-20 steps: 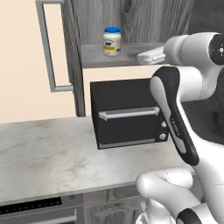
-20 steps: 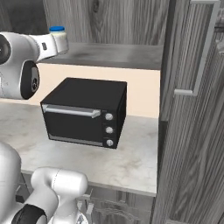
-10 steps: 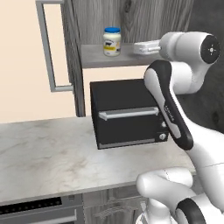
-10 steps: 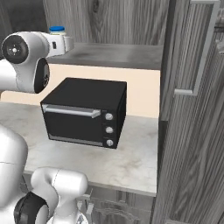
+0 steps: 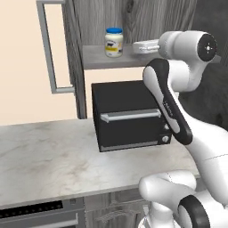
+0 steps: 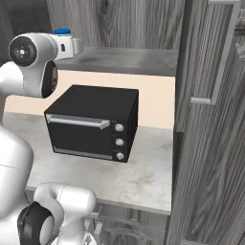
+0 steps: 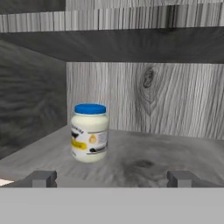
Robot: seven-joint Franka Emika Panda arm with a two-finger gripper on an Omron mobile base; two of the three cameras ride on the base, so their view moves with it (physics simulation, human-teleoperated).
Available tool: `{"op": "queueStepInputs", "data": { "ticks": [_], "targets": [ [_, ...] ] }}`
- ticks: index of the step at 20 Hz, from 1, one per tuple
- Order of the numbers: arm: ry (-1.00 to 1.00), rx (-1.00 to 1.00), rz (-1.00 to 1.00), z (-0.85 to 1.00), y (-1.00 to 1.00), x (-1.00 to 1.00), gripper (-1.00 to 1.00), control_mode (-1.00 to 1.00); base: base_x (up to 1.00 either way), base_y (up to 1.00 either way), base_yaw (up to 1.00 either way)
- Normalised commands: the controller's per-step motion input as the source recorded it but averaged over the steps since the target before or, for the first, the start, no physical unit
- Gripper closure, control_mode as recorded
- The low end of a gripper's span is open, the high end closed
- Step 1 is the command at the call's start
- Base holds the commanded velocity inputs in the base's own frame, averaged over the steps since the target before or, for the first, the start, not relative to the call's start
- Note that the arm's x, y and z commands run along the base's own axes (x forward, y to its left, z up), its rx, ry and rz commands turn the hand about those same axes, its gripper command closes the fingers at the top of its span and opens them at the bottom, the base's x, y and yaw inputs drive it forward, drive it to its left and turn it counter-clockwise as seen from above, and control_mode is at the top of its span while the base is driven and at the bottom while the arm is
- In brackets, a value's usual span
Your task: Move the mayonnaise and condiment bottle from the cabinet to the dining counter.
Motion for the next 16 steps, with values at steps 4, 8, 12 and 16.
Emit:
{"op": "queueStepInputs", "data": {
  "ticks": [4, 8, 12, 16],
  "targets": [
    [0.0, 0.0, 0.0, 0.0, 0.1, 0.41, -1.0, -1.0, 0.0, 0.0, 0.0],
    [0.01, 0.0, 0.0, 0.12, 0.09, 0.57, -1.0, -1.0, 0.0, 0.0, 0.0],
    [0.01, -0.01, 0.01, 0.24, 0.21, 0.42, -1.0, -1.0, 0.0, 0.0, 0.0],
    [0.03, -0.04, 0.01, 0.1, 0.5, 0.15, -1.0, -1.0, 0.0, 0.0, 0.0]
  ]
}}
